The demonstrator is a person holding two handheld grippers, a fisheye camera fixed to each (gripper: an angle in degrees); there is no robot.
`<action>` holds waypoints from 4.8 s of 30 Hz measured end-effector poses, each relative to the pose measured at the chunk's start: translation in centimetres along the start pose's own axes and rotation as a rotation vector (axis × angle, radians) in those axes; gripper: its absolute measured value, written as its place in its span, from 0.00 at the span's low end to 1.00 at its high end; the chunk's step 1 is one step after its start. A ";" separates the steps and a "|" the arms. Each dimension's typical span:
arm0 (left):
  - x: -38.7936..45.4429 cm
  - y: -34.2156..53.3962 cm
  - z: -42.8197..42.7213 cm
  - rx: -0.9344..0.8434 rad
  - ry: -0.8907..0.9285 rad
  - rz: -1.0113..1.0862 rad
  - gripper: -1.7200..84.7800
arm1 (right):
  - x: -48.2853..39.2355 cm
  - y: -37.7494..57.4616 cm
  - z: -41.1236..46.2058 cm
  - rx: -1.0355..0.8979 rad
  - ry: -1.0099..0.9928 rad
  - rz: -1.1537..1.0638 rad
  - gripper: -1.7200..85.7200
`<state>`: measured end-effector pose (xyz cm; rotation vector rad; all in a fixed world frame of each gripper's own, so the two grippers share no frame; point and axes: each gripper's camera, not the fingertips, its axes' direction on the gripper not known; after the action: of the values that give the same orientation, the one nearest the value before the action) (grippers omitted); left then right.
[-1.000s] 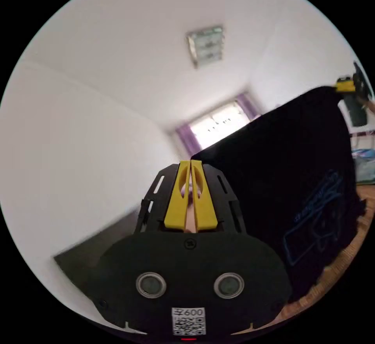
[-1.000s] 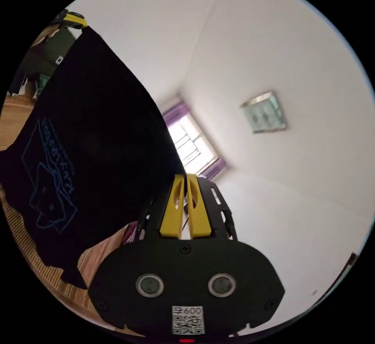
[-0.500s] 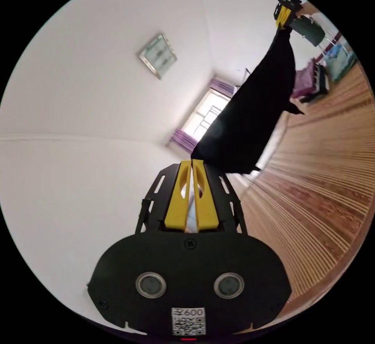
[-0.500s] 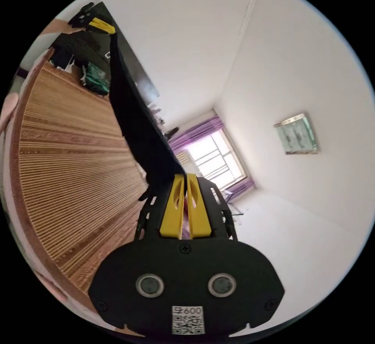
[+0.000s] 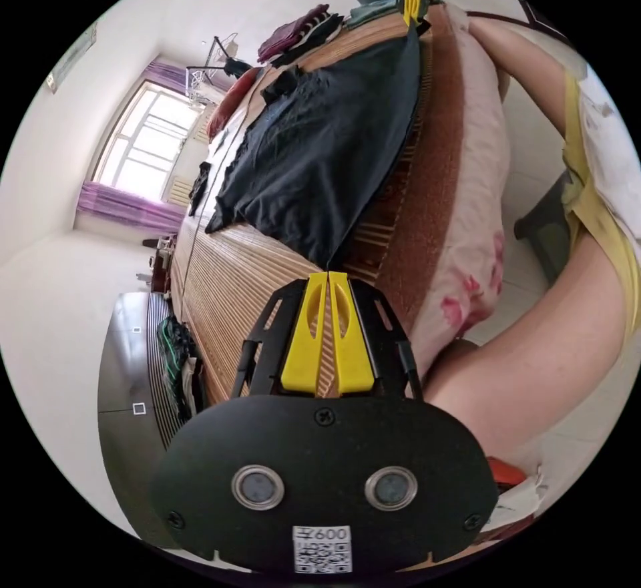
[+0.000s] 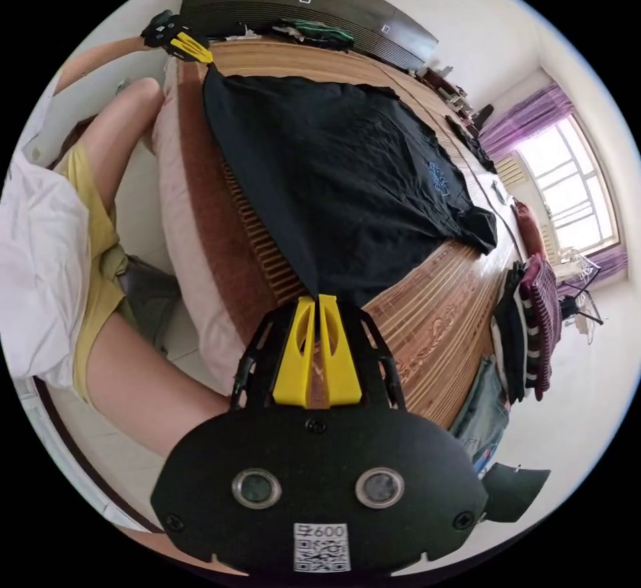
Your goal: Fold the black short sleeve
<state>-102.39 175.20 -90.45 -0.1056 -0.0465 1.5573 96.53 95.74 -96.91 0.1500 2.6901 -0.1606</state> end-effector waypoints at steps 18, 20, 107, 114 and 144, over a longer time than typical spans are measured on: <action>-6.0 6.7 -6.1 0.246 0.135 -0.304 0.05 | -3.2 23.4 -12.4 0.022 -0.216 0.207 0.01; -7.9 7.1 -7.0 0.335 0.101 -0.425 0.05 | -1.0 25.5 -14.4 0.139 -0.196 0.352 0.01; -35.5 -64.1 26.9 -0.016 0.322 -0.662 0.03 | 2.1 61.8 -39.4 0.149 -0.984 0.574 0.01; -38.1 -64.0 28.8 -0.042 0.215 -0.769 0.03 | -0.4 63.8 -41.6 0.153 -1.003 0.580 0.01; -44.9 -49.1 29.6 -0.094 0.298 -0.951 0.03 | -12.7 74.1 -48.2 0.157 -1.020 0.595 0.01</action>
<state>-57.01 130.92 -54.61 -0.3350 0.0608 0.5795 97.37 174.52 -54.74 0.6919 1.5378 -0.1913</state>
